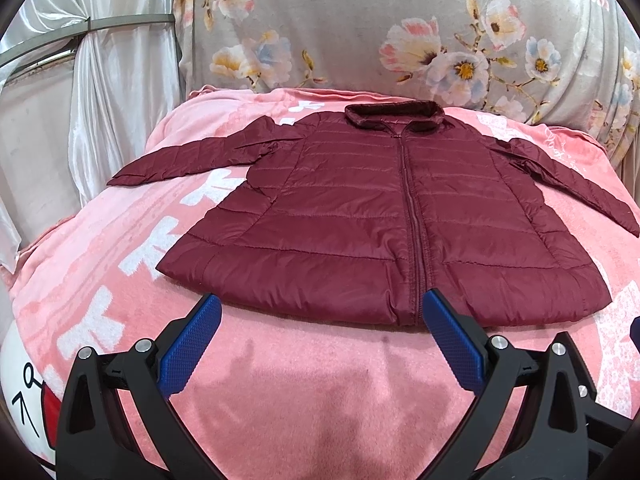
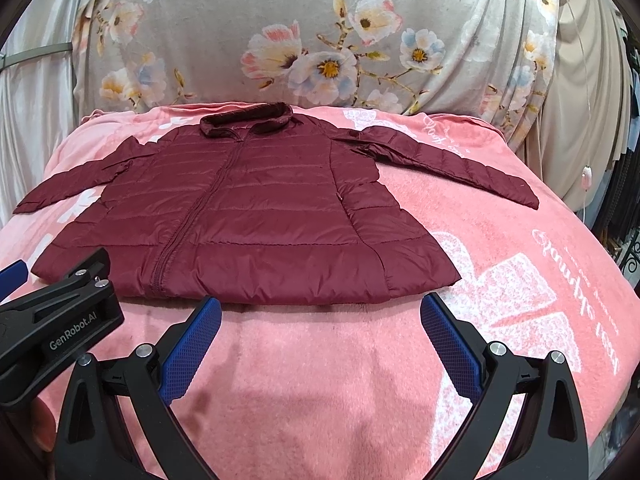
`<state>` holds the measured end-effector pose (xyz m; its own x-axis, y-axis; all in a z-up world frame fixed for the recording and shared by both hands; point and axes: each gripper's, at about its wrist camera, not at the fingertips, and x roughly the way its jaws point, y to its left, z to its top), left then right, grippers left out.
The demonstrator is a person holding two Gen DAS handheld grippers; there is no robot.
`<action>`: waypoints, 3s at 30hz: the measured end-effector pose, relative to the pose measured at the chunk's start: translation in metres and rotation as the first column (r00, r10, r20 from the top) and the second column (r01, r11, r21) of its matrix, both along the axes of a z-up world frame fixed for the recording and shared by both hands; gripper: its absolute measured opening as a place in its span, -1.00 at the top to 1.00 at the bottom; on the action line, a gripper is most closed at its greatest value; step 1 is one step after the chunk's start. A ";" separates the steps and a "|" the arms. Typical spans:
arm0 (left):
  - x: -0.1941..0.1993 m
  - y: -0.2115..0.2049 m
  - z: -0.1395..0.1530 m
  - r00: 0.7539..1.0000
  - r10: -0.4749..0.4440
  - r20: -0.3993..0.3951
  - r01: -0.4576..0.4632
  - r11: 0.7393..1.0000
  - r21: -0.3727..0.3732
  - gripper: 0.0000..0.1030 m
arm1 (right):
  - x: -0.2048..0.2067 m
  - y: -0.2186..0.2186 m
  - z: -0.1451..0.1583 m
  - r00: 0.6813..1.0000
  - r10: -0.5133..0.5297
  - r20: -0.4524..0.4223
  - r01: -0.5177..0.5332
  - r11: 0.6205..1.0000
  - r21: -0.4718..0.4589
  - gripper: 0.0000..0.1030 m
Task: Fold large clothes
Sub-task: 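Grasp the cuff of the sleeve nearest the right tool with the right tool, then lift the sleeve with the right tool and fold it across the jacket body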
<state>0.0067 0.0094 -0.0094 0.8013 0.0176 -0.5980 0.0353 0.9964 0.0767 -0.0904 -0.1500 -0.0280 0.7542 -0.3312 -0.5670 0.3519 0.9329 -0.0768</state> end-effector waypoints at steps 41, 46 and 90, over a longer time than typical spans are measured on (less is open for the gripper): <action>0.149 -0.010 -0.010 1.000 0.015 0.000 -0.015 0.999 -0.032 -0.91 | 0.116 -0.459 -0.035 0.787 -0.616 -0.045 0.528 0.633 0.566 -0.86; 0.164 -0.008 -0.015 1.000 0.028 -0.002 -0.028 0.999 -0.020 -0.91 | 0.118 -0.477 -0.041 0.759 -0.651 -0.009 0.515 0.592 0.619 -0.15; 0.296 0.050 -0.027 0.960 -0.103 -0.261 -0.018 0.906 -0.423 -0.90 | 0.310 -0.058 0.015 0.912 0.383 0.148 -0.407 0.792 0.456 -0.20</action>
<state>0.3022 0.0591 -0.0365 0.6013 -0.3122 -0.7355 0.0375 0.9305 -0.3643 0.2201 -0.2080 -0.0130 0.7897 0.2966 -0.5371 -0.0632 0.9100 0.4097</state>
